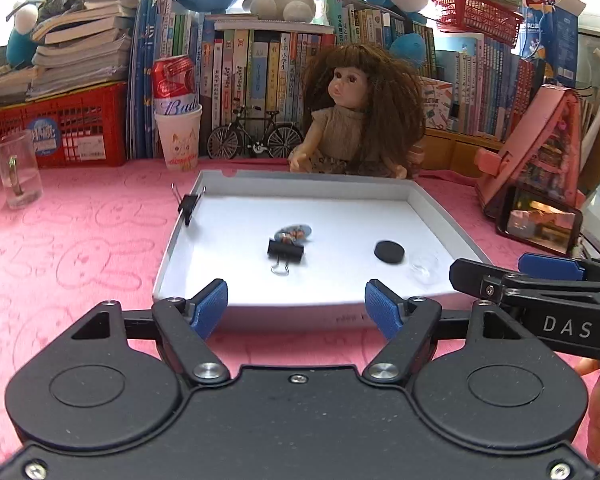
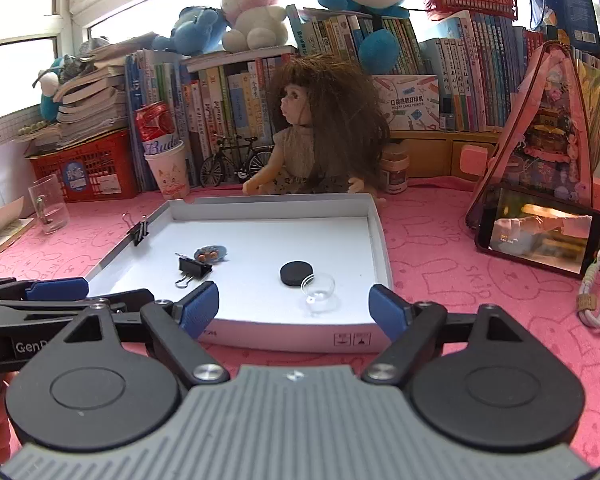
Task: Organize rigid objects
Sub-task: 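Withdraw both open tools from the tray toward the red crayon and nuts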
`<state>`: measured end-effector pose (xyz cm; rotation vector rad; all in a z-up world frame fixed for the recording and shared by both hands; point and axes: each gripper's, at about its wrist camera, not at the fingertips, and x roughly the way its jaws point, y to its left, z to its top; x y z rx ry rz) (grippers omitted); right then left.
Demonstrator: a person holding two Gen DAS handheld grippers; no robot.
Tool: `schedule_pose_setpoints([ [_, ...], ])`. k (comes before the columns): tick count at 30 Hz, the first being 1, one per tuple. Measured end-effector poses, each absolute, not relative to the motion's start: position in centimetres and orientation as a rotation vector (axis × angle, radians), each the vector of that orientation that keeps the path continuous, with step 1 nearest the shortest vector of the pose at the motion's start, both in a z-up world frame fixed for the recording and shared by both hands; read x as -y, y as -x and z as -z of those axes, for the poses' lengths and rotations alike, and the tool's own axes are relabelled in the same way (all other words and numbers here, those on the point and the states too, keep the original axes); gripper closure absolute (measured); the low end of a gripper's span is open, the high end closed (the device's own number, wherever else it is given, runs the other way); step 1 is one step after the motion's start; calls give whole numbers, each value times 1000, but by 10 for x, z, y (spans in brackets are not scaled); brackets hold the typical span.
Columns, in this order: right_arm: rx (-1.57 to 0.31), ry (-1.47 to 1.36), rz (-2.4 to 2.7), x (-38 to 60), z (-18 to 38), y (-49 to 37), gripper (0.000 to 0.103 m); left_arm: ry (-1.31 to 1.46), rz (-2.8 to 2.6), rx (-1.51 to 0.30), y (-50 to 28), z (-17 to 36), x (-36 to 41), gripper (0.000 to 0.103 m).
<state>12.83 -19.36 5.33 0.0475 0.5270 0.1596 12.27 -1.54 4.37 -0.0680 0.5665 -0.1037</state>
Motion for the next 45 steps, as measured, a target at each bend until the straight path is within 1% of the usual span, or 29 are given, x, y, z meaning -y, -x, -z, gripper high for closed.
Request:
schedule_pose_setpoints([
  [8, -500, -33, -179, 194, -52, -96, 10, 47, 136, -546, -89, -42, 11, 23],
  [19, -490, 33, -150, 201, -43, -70, 8, -29, 148, -536, -54, -32, 4, 22],
  [26, -506, 59, -139, 208, -31, -55, 8, -31, 156, -539, -37, -23, -6, 21],
  [29, -514, 59, -131, 212, -27, -50, 5, -33, 161, -537, -31, -20, -8, 21],
  [40, -547, 50, -110, 220, -14, -37, 5, -34, 180, -576, -20, -8, -10, 22],
  [45, -551, 62, -95, 220, -10, -35, 5, -41, 161, -572, -17, -6, -13, 25],
])
